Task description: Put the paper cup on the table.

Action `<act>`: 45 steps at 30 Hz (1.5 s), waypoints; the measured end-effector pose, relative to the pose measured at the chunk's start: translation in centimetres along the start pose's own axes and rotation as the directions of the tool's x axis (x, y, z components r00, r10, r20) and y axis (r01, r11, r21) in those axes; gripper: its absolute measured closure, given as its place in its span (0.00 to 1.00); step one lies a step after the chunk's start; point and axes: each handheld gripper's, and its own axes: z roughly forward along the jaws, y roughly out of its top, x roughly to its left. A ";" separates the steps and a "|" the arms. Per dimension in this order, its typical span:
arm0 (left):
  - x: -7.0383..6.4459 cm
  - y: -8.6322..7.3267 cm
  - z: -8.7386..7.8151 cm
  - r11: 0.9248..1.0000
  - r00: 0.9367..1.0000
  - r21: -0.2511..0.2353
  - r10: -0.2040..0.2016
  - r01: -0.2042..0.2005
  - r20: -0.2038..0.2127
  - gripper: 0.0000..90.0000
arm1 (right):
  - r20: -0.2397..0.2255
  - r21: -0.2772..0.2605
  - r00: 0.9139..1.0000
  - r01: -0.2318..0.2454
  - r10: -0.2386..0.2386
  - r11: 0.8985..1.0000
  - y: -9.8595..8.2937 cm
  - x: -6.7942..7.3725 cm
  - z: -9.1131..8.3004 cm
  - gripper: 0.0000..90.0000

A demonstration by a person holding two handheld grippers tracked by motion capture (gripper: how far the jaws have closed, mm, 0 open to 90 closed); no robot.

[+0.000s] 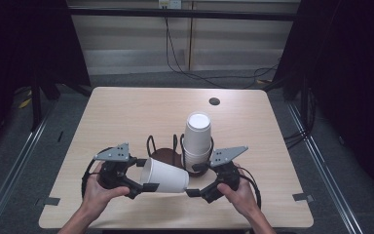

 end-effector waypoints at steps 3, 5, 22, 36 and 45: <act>-0.1 -0.1 -0.2 1.000 1.000 0.030 -0.004 0.005 -0.017 0.17 | 0.010 -0.005 1.000 -0.001 0.001 1.000 0.0 0.0 -0.3 0.16; 0.0 -0.3 -0.3 0.999 1.000 0.040 -0.011 0.012 -0.021 0.17 | 0.024 -0.012 1.000 -0.002 0.002 1.000 0.0 0.0 -0.5 0.16; 0.7 -0.4 -3.8 0.992 0.997 0.128 -0.007 0.016 -0.075 0.16 | 0.158 0.000 0.987 -0.032 0.032 0.999 -1.3 0.0 -1.4 0.17; 2.8 -2.0 -7.4 0.983 0.977 0.167 -0.046 0.081 -0.206 0.16 | 0.168 0.006 0.985 -0.049 0.047 0.999 -1.8 -0.4 -1.6 0.16; 3.7 -2.4 -9.2 0.980 0.957 0.173 -0.042 0.095 -0.287 0.16 | 0.170 0.008 0.984 -0.048 0.046 0.999 -2.0 -0.5 -1.9 0.16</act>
